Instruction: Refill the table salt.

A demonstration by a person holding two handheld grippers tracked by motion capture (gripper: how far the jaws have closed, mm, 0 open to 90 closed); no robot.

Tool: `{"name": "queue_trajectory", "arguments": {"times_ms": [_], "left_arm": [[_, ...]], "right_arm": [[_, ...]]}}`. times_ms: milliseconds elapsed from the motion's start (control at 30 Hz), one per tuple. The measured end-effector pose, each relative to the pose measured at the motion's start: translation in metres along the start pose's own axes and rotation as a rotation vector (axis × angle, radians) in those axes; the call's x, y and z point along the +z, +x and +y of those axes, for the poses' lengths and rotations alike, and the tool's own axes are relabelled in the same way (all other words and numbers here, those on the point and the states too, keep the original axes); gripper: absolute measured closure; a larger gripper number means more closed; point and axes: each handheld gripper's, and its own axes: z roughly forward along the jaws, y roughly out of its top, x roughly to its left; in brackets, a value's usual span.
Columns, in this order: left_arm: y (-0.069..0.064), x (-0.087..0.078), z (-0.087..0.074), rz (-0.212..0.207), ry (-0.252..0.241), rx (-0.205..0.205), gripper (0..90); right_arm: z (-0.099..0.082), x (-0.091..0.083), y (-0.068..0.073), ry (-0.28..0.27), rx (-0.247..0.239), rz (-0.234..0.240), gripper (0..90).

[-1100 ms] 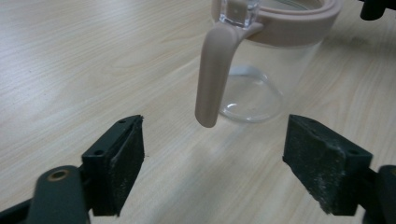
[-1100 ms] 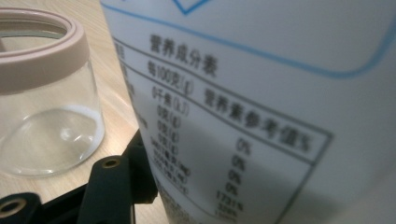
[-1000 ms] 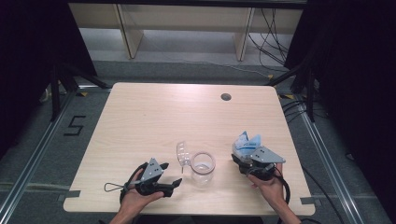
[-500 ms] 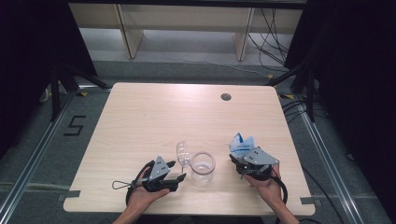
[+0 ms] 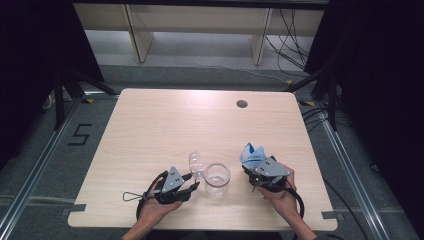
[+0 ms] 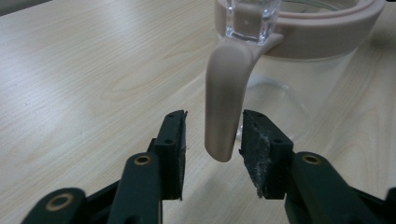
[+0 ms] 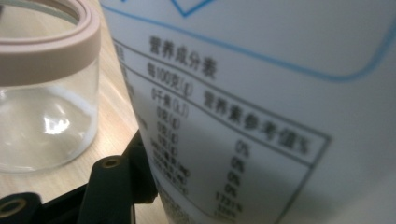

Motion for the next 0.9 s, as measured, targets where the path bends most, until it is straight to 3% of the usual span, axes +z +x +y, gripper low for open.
{"name": "queue_trajectory", "arguments": {"times_ms": [233,267,300,400,433,600,633,900], "left_arm": [[-0.0011,0.0029,0.0021,0.002,-0.005,0.009,64.6],[0.0006,0.0046,0.0031,-0.007,-0.003,0.026,64.6],[-0.0008,0.0054,0.0033,-0.007,-0.004,0.01,65.7],[-0.0025,0.0054,0.004,-0.016,-0.006,0.04,67.4],[-0.004,0.0049,0.0038,-0.004,-0.001,0.027,68.3],[-0.0003,0.0036,0.0042,-0.006,0.001,0.051,73.7],[-0.0013,0.004,0.0036,-0.006,-0.004,0.023,74.0],[-0.0002,0.0037,0.0029,-0.012,-0.011,0.022,74.6]], "right_arm": [[0.0023,0.0024,0.0018,0.001,-0.036,-0.009,42.9],[0.0028,0.0027,0.0018,-0.003,-0.044,-0.009,42.9],[0.0033,0.0029,0.0023,-0.003,-0.055,-0.015,42.8],[0.0039,0.0025,0.004,0.001,-0.05,-0.012,42.9],[0.0039,0.0021,0.0038,0.008,-0.058,-0.01,42.9],[0.004,0.0027,0.0052,0.007,-0.058,-0.01,42.9],[0.0042,0.0023,0.0054,0.011,-0.061,-0.011,42.9],[0.0047,0.003,0.0059,0.016,-0.101,-0.034,43.0]]}}
